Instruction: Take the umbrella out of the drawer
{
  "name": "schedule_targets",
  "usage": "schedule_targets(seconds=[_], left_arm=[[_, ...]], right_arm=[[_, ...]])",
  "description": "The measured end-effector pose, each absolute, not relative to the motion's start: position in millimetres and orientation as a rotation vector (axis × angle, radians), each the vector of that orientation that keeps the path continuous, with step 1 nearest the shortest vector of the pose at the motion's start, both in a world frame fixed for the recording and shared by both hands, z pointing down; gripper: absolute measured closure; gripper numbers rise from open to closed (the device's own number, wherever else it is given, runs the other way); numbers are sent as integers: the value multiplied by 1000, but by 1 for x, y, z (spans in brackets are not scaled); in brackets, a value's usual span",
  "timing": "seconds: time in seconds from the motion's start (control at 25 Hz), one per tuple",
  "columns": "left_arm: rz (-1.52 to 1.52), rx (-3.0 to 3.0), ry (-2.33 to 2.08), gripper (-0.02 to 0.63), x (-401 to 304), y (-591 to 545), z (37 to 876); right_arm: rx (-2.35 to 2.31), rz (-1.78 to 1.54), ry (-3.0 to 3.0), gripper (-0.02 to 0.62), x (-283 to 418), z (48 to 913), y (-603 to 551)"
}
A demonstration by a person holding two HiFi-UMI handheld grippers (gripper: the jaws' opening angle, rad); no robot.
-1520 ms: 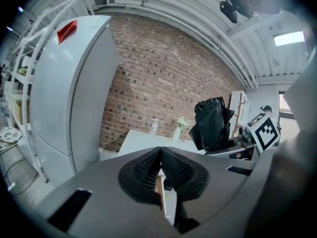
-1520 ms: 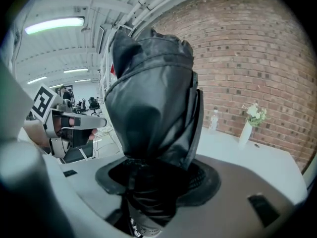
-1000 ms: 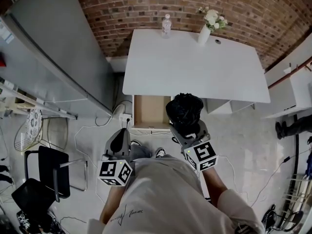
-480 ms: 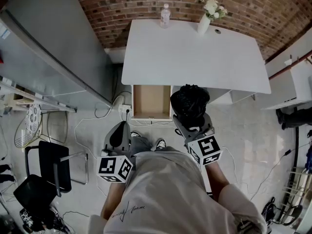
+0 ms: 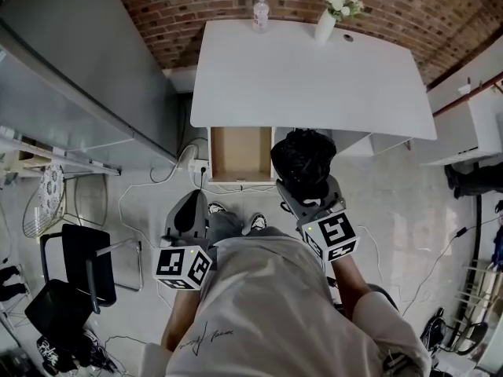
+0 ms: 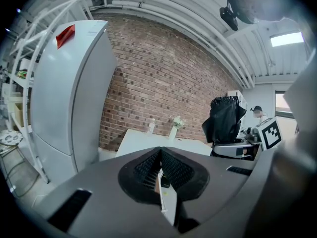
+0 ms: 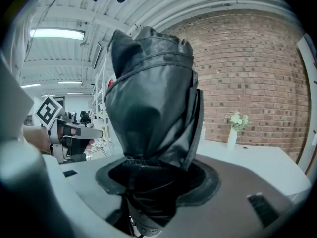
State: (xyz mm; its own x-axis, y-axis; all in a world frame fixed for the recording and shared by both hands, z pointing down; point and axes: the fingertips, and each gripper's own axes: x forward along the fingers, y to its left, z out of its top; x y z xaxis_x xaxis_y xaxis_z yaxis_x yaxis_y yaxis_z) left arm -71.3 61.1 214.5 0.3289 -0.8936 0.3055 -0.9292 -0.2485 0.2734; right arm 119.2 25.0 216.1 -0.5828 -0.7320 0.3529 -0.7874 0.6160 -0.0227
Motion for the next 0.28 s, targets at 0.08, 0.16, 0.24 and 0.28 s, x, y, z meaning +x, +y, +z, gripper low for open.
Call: schedule_targets(seconds=[0.08,0.16,0.24,0.28], left_arm=[[123,2204,-1604,589,-67,61,215],[123,2208,-1601,589,-64,60,214],[122,2212,-1601,589,-62,59,214],[121,2213,-1601,589,-61,59,214]], right_arm=[[1230,262,-2533,348,121,218,25],[1230,265,-2531,348,123,219,25],[1229,267,-2532,348,124,220,25],[1229,267,-2532,348,125,220,26]])
